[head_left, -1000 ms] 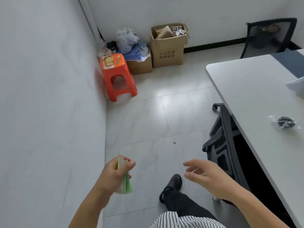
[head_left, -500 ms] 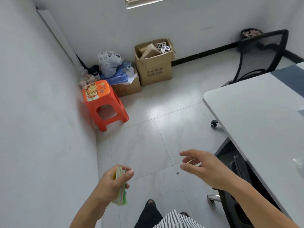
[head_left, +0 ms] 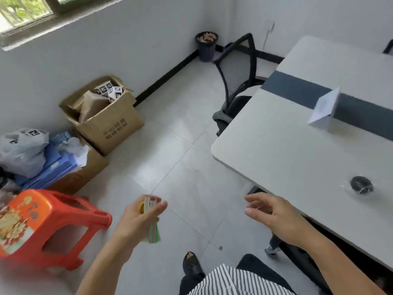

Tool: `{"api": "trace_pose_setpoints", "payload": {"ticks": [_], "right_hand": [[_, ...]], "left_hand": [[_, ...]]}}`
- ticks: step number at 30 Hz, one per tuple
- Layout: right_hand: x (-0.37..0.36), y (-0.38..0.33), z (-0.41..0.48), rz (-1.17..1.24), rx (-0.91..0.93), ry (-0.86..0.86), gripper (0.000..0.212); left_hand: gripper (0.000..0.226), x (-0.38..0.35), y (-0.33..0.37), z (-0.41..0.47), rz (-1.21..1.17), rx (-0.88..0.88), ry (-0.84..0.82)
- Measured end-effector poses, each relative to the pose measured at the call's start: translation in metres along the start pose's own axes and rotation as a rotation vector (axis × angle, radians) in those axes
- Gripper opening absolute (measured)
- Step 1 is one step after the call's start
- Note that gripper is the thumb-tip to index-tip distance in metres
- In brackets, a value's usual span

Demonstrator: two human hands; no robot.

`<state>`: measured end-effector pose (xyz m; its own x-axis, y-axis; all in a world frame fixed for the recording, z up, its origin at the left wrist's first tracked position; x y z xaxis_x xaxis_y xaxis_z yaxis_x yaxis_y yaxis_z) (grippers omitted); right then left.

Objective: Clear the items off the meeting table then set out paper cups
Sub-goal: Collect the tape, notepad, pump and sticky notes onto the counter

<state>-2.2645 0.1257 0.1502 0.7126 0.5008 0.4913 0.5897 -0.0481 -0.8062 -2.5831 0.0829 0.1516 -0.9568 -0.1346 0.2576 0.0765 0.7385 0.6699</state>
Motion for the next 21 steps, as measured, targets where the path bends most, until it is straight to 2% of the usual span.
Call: {"api": "trace_pose_setpoints", "payload": {"ticks": [9,15,18,21], "right_hand": [[0.057,0.065,0.007,0.219,-0.283,0.323,0.030],[0.131,0.149,0.039,0.346,-0.391,0.642,0.024],[0.178,0.199,0.061,0.263,-0.469,0.854,0.026],[0.224,0.242,0.072,-0.001,-0.644,1.067,0.042]], "left_hand": [[0.040,-0.120,0.114,0.082,0.406,-0.059,-0.411],[0.034,-0.192,0.186,0.121,0.570,-0.071,-0.510],[0.039,-0.219,0.216,0.139,0.602,-0.070,-0.513],[0.043,-0.241,0.233,0.152,0.616,-0.051,-0.512]]}}
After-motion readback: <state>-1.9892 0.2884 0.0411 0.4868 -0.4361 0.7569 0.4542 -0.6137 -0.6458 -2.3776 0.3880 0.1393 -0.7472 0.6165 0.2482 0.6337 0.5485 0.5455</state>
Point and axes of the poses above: each hand's wrist, its own z-axis towards the middle knuckle, its own x-axis out of the back of the hand, y = z × x, the point moved 3 cm from there along z, towards the middle knuckle, and after that the axes turned 12 degrees about x, right-handed, at the moved point
